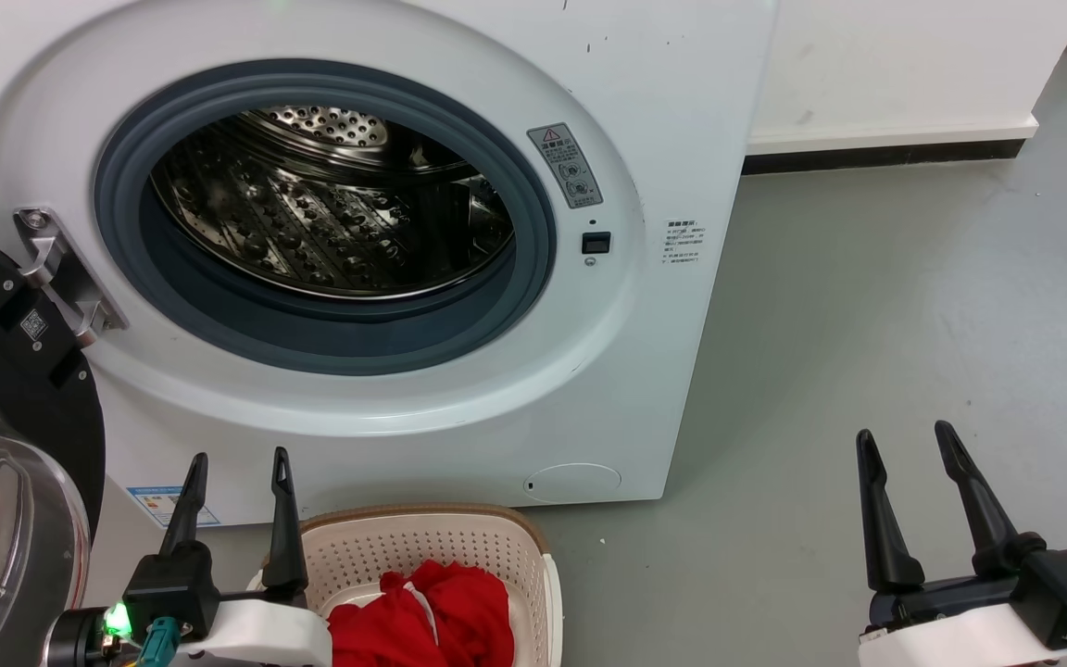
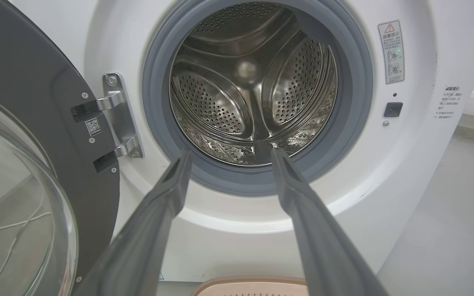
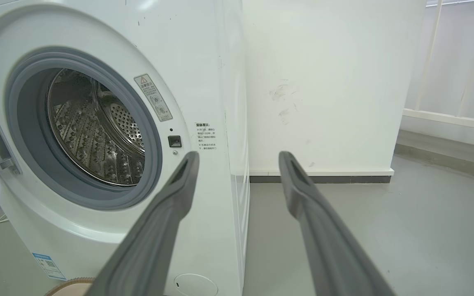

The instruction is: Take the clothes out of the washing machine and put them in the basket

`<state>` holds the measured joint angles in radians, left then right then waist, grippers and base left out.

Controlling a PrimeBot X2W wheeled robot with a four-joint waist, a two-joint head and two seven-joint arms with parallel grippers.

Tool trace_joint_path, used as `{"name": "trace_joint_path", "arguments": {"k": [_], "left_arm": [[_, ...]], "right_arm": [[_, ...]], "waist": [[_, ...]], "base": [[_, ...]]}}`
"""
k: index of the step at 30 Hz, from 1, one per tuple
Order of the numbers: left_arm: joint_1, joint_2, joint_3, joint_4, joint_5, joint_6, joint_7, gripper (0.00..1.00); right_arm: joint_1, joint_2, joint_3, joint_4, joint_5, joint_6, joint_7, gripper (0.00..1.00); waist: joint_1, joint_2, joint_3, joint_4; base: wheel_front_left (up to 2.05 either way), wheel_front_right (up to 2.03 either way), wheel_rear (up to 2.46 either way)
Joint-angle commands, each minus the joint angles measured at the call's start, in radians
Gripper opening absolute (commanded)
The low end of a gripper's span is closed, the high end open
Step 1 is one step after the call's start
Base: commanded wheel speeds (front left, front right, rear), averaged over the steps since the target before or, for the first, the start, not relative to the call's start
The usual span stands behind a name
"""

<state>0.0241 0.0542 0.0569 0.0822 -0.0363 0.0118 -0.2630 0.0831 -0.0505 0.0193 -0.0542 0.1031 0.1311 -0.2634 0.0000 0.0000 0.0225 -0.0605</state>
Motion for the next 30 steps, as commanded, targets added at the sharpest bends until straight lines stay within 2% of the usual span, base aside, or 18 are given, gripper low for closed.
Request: {"name": "trace_joint_path", "arguments": {"k": [1,5,6,11,30], "left_arm": [[0.009,-0.001,0.002,-0.002,0.008,0.0,-0.003,1.0],[0.008,-0.001,0.005,-0.002,0.014,0.003,-0.003,1.0],[0.0,-0.001,0.005,0.0,0.007,0.0,0.0,0.0],[0.011,-0.006,0.01,0.046,-0.006,-0.002,0.011,0.0],[-0.026,-0.005,0.021,0.074,-0.393,-0.037,0.101,0.0]], "right_arm": [[-0.002,0.001,0.001,0.004,0.005,-0.001,-0.002,1.0],[-0.005,0.001,0.001,0.003,0.005,-0.001,-0.002,1.0],[0.0,0.0,0.001,0.0,0.0,0.0,0.0,0.0],[0.007,0.0,0.003,0.037,0.012,0.0,0.002,0.0],[-0.044,-0.024,0.001,0.099,0.409,0.0,0.069,0.0]], "waist": [[0.0,0.0,0.0,0.0],[0.0,0.0,0.001,0.0],[0.0,0.0,0.001,0.0],[0.0,0.0,0.001,0.0],[0.0,0.0,-0.003,0.01]], "base": [[0.0,0.0,0.0],[0.0,0.0,0.0],[0.0,0.0,0.0],[0.0,0.0,0.0],[0.0,0.0,0.0]]}}
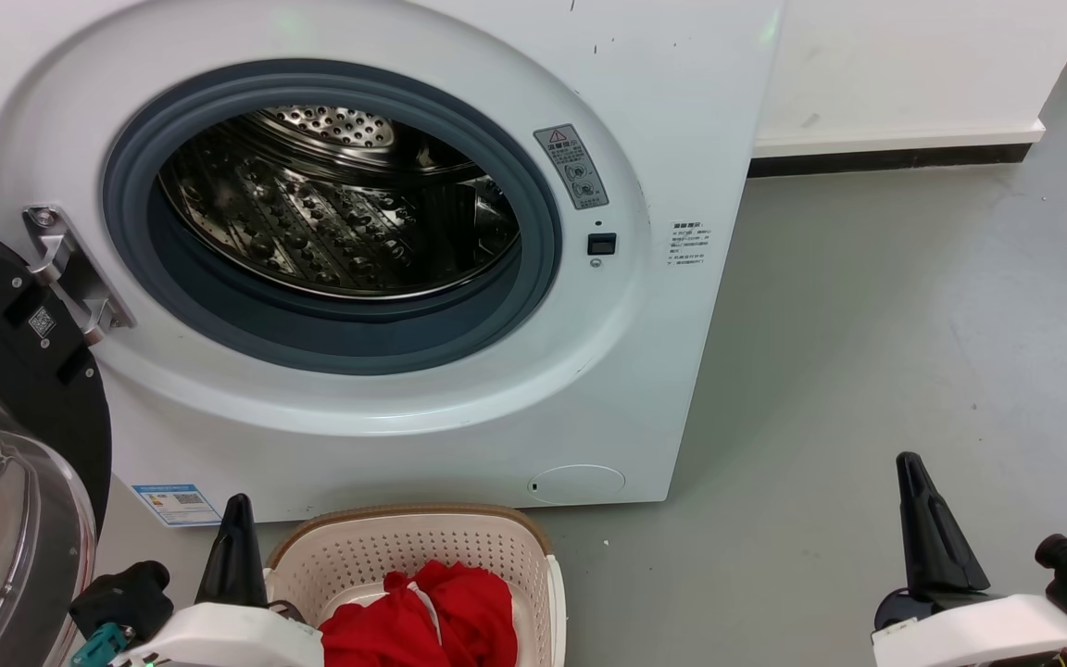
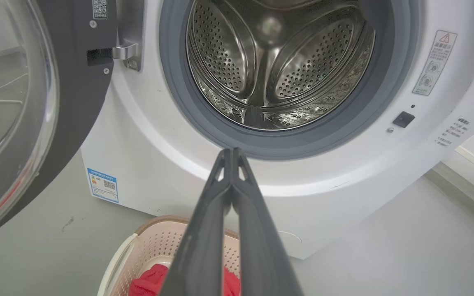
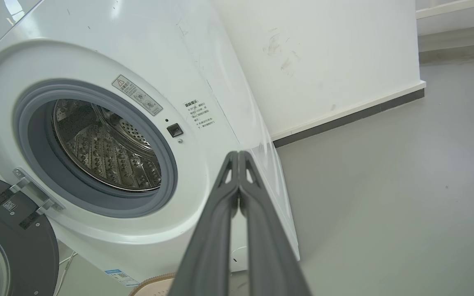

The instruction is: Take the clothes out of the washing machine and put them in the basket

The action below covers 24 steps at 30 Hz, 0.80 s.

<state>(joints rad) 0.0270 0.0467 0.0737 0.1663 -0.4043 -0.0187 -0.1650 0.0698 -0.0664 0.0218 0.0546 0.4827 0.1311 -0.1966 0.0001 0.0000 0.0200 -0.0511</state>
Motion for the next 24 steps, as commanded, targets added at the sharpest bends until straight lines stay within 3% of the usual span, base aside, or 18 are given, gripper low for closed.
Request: {"name": "trace_joint_path", "arguments": {"k": [1,24], "left_arm": [[-0.031,0.002,0.005,-0.01,-0.043,-0.008,0.007,0.0],[-0.065,0.003,0.015,0.015,-0.393,-0.04,0.088,0.0]], "right_arm": [[-0.033,-0.009,-0.002,-0.007,0.047,0.0,0.006,0.0],[-0.078,-0.021,-0.017,0.05,0.394,0.0,0.077,0.0]], "waist": [[0.0,0.0,0.0,0.001],[0.0,0.0,-0.004,0.011]], "base": [[0.0,0.0,0.0],[0.0,0.0,0.0]]}}
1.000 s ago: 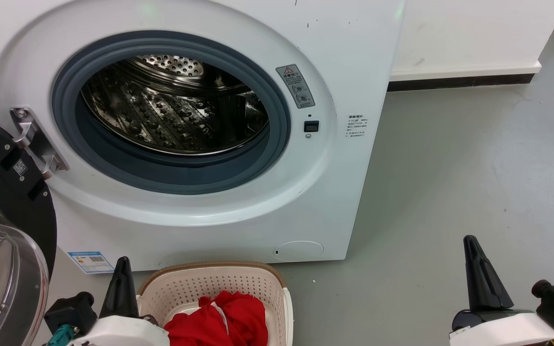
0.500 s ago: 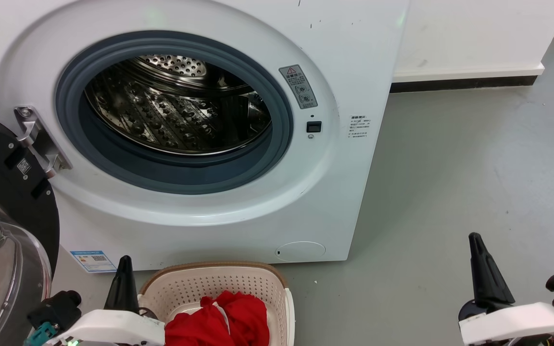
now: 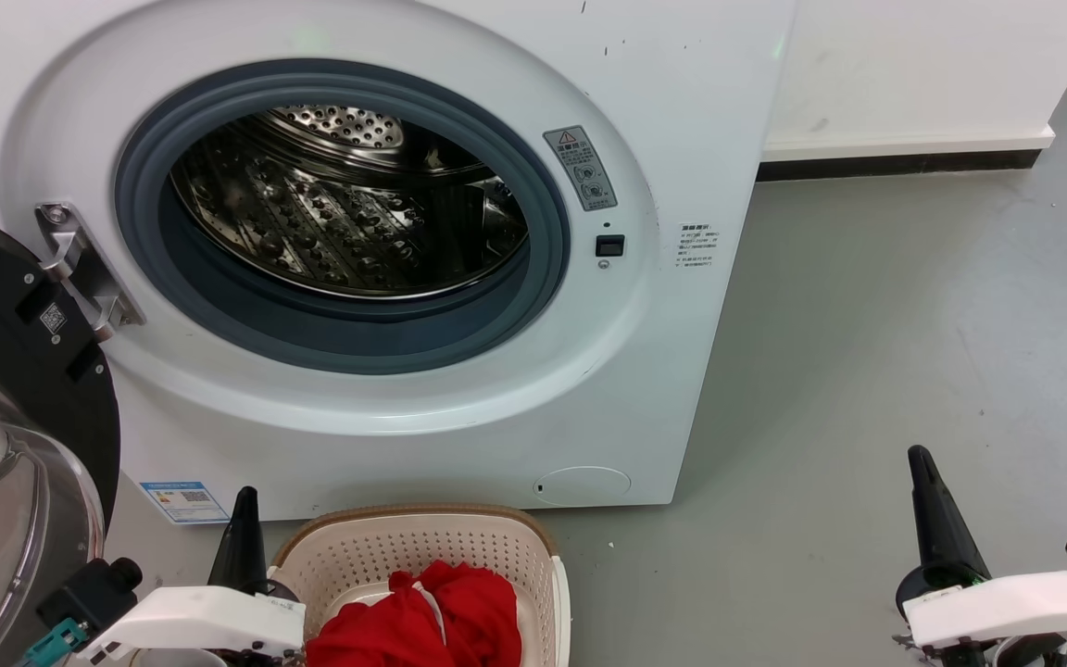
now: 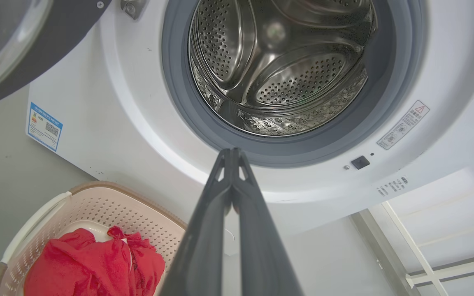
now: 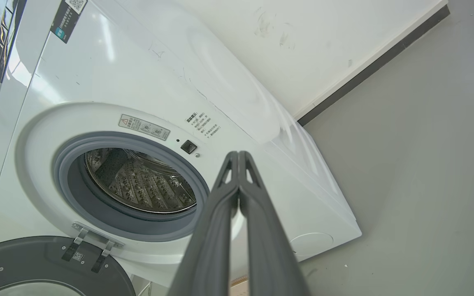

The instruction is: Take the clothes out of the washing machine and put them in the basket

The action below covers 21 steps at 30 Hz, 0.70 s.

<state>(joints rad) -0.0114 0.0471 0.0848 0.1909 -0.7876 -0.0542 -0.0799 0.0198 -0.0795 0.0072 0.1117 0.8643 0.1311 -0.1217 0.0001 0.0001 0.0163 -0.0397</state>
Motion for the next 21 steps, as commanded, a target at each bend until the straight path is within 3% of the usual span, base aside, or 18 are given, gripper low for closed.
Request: {"name": "trace_joint_path", "arguments": {"k": [1,21], "left_arm": [[-0.028,0.003,0.005,-0.008,-0.023,-0.006,0.007,0.0],[-0.052,0.003,0.013,0.012,-0.277,-0.029,0.067,0.0]], "right_arm": [[-0.031,-0.008,-0.003,-0.005,0.026,0.0,0.005,0.0],[-0.063,-0.011,-0.022,0.037,0.271,0.0,0.063,0.0]], "waist": [[-0.0001,-0.0001,0.0,0.0],[-0.0001,-0.0001,-0.003,0.01]], "base": [[0.0,0.0,0.0],[0.0,0.0,0.0]]}}
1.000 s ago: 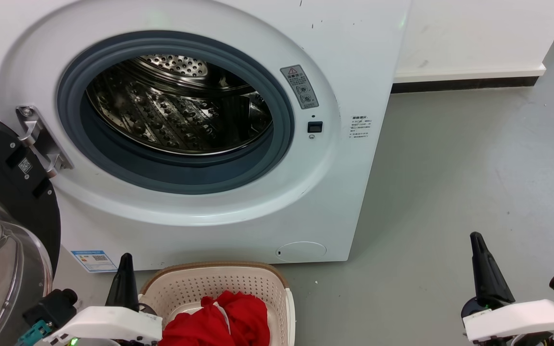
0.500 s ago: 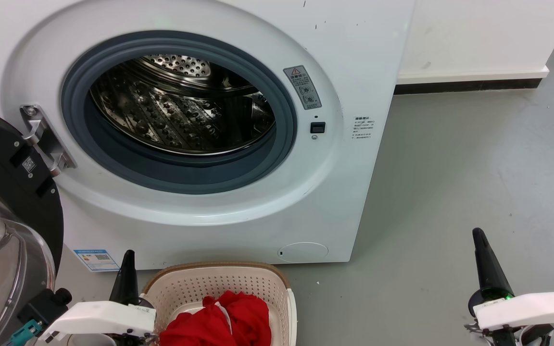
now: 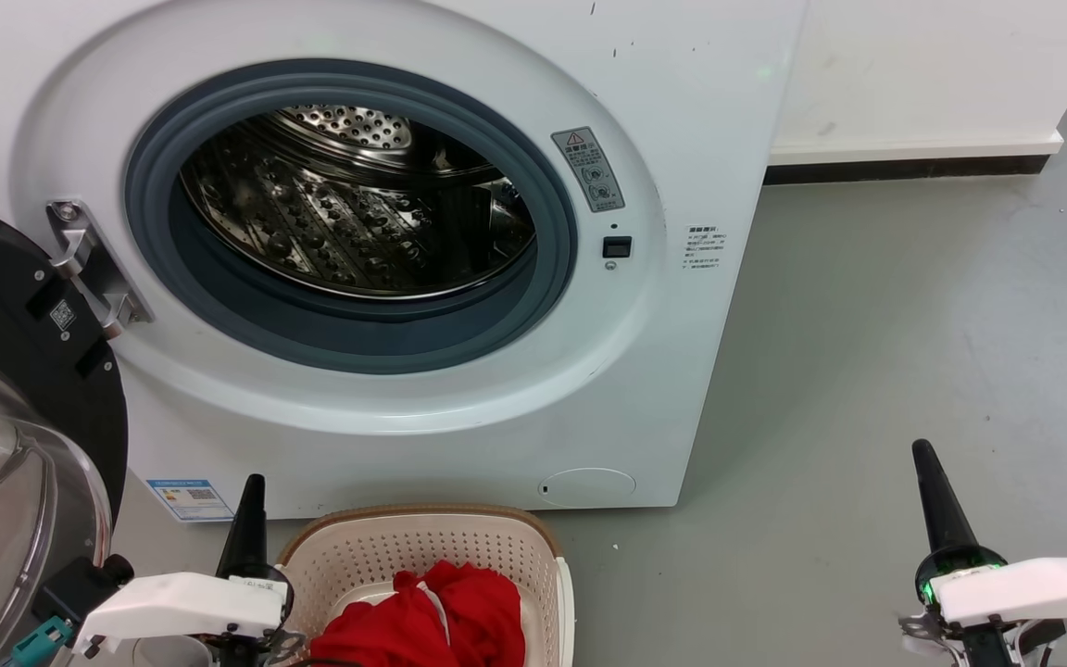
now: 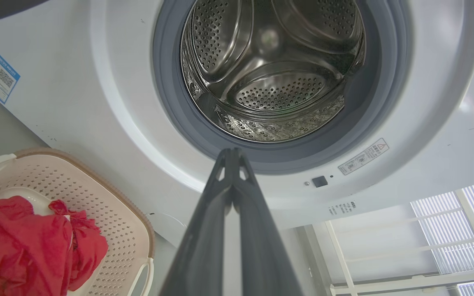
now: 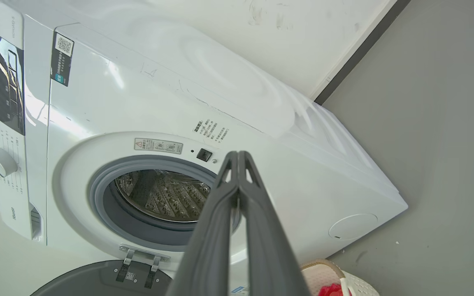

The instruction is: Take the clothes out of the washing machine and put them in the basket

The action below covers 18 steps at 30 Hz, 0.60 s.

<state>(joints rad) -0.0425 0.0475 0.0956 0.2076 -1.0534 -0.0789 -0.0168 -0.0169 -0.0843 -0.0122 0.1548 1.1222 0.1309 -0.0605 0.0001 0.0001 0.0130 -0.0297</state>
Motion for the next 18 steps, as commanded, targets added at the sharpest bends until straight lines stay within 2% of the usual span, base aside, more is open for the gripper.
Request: {"name": "trace_joint_path", "arguments": {"k": [1,18], "left_arm": [[-0.022,0.003,0.003,-0.004,-0.023,-0.005,0.007,0.0],[-0.039,0.003,0.009,0.01,-0.203,-0.021,0.049,0.0]], "right_arm": [[-0.028,-0.006,-0.003,-0.004,0.023,0.0,0.005,0.0],[-0.051,-0.005,-0.02,0.027,0.195,0.0,0.049,0.0]], "waist": [[0.0,-0.0001,0.0,0.0],[0.0,-0.0001,-0.003,0.009]], "base": [[0.0,0.0,0.0],[0.0,0.0,0.0]]}}
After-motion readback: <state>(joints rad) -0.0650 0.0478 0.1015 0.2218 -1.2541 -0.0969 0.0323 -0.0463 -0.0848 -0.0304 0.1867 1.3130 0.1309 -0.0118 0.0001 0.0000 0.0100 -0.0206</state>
